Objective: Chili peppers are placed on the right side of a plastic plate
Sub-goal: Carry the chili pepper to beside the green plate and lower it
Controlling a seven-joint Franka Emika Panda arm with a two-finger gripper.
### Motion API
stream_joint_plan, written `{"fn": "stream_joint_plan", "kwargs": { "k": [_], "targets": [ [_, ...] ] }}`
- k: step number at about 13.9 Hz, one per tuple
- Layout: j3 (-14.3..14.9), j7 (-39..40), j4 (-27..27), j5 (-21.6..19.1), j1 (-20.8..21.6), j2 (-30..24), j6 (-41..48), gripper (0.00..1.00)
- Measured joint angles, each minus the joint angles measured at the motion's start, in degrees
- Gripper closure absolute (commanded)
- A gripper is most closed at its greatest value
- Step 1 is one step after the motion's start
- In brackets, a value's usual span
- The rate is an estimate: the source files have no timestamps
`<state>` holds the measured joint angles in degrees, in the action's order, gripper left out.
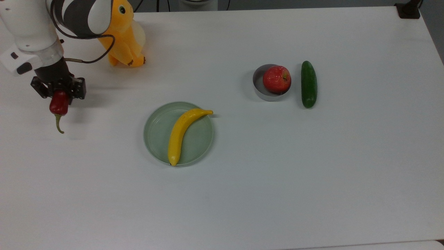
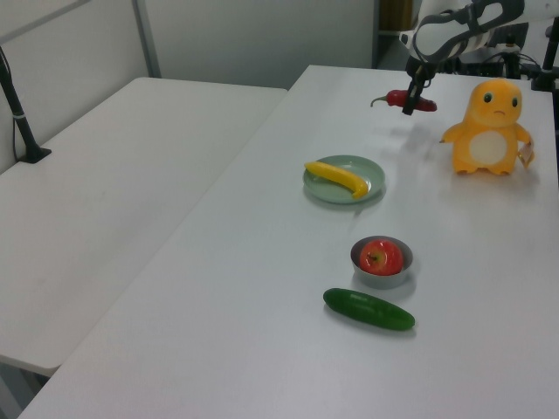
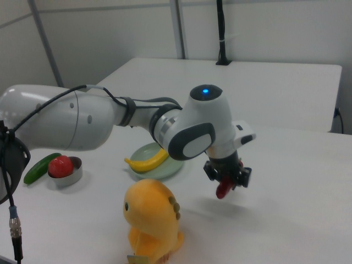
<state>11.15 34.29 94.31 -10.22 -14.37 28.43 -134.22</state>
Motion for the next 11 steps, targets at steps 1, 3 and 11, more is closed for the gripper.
{"fn": "stream_joint_plan", "kwargs": {
  "k": [1,3,11],
  "targets": [
    [-0.09,0.0,-0.21,-1.32,0.85,-0.09,0.0,0.82],
    [-0.15,-0.31,-0.79,-3.4,2.63,-0.15,0.0,0.82],
    [-0.71,-5.93,-0.8,-4.28,8.47,1.16,-6.18,0.82]
  ]
}}
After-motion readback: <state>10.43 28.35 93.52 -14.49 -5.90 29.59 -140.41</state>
